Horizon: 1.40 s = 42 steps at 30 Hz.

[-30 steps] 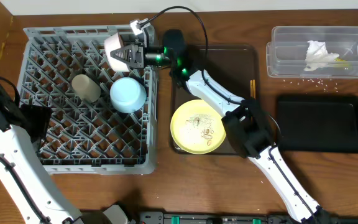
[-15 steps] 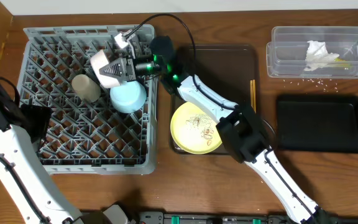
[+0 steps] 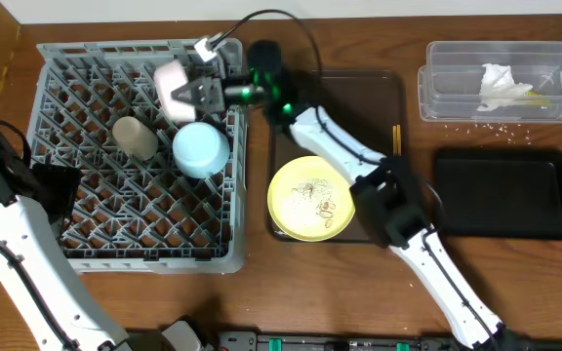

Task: Sort waste into correct bins and load items into the dishwasher
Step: 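Carry the saucer with the right gripper and stand it in the rack, then release the saucer and lift the right gripper away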

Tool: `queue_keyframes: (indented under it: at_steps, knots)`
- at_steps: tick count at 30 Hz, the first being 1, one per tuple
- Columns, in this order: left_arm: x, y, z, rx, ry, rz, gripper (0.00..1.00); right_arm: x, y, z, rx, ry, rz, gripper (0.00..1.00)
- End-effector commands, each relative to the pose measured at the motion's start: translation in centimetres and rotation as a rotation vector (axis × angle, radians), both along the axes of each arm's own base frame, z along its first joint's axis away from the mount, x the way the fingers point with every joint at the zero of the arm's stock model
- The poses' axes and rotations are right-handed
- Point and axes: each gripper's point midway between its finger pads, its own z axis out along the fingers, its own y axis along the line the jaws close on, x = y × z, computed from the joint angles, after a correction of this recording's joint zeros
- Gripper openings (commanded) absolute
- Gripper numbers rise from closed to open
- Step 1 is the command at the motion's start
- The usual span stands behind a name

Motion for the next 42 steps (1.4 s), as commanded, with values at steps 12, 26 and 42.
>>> queue_keyframes:
  at_steps: [12, 26, 42]
  knots:
    - [-0.3, 0.2, 0.1, 0.006, 0.000, 0.020, 0.90, 10.1, -9.0, 3.6, -0.092, -0.035, -0.268, 0.31]
    - [-0.3, 0.2, 0.1, 0.006, 0.000, 0.020, 0.90, 7.8, -9.1, 3.3, -0.397, -0.142, -0.349, 0.33]
    - [-0.3, 0.2, 0.1, 0.006, 0.000, 0.020, 0.90, 2.6, -7.4, -4.8, -0.893, -0.288, -0.419, 0.23]
